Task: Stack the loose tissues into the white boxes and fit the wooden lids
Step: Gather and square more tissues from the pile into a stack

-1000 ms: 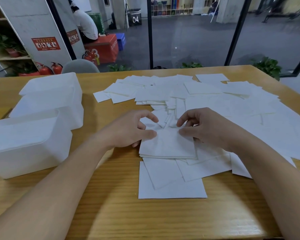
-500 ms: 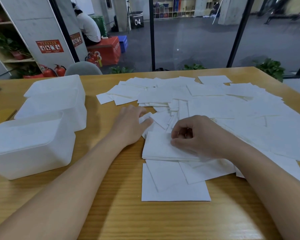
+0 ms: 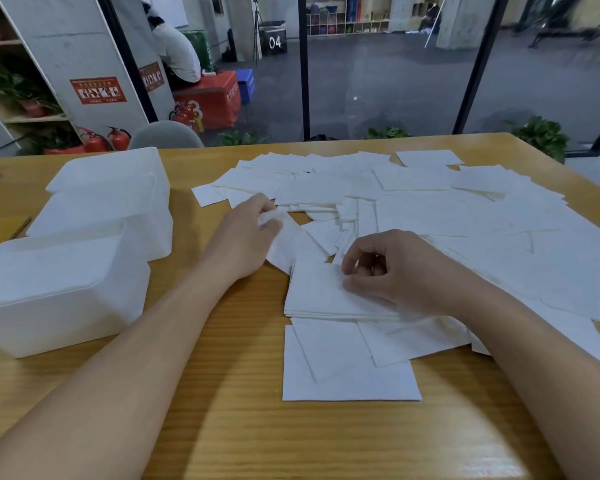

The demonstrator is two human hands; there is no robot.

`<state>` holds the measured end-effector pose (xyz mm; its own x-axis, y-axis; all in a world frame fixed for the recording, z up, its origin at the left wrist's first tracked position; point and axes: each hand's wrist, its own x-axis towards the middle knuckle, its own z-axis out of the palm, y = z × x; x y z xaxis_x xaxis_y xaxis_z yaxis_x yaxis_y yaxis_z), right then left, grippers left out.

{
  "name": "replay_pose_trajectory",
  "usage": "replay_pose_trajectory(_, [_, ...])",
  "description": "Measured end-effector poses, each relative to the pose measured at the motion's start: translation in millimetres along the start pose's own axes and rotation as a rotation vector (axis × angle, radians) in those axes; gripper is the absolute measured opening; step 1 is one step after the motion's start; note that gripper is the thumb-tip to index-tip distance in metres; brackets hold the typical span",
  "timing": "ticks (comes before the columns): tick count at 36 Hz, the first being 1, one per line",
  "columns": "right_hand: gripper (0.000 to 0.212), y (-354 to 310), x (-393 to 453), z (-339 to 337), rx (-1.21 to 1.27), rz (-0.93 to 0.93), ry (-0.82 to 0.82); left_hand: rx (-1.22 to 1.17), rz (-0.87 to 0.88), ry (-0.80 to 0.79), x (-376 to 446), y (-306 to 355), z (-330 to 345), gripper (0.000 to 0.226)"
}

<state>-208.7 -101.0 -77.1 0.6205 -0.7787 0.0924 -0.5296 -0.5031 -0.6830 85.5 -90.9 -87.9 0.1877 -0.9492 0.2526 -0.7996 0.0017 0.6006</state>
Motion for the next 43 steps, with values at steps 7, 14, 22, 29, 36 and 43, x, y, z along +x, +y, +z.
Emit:
replay_pose_trajectory(7, [0.006,-0.3,-0.2,-2.1,0.003,-0.015,0.012,-0.264,-0.040,0.359,0.9,3.1,-18.5,0.004])
replay_pose_trajectory(14, [0.008,-1.0,0.7,-4.6,0.021,0.011,0.023,-0.499,-0.111,0.340,-4.0,9.0,-15.5,0.004])
replay_pose_trajectory(22, [0.040,-6.0,-1.4,-12.6,0.171,0.057,0.081,-0.719,-0.131,0.217,-12.5,21.9,-7.0,0.004])
replay_pose_trajectory(29, [0.057,-3.2,3.0,-19.7,0.571,0.126,0.233,-0.839,-0.094,-0.100,-30.6,43.2,11.7,0.010])
replay_pose_trajectory(36, [0.016,7.7,3.8,-25.6,0.523,0.142,0.228,-0.780,-0.030,-0.302,-35.2,48.9,-5.5,0.033])
replay_pose_trajectory(43, [0.018,4.9,-1.8,-30.2,0.377,0.188,-0.010,-0.416,-0.034,-0.522,-31.1,34.0,-17.2,0.022])
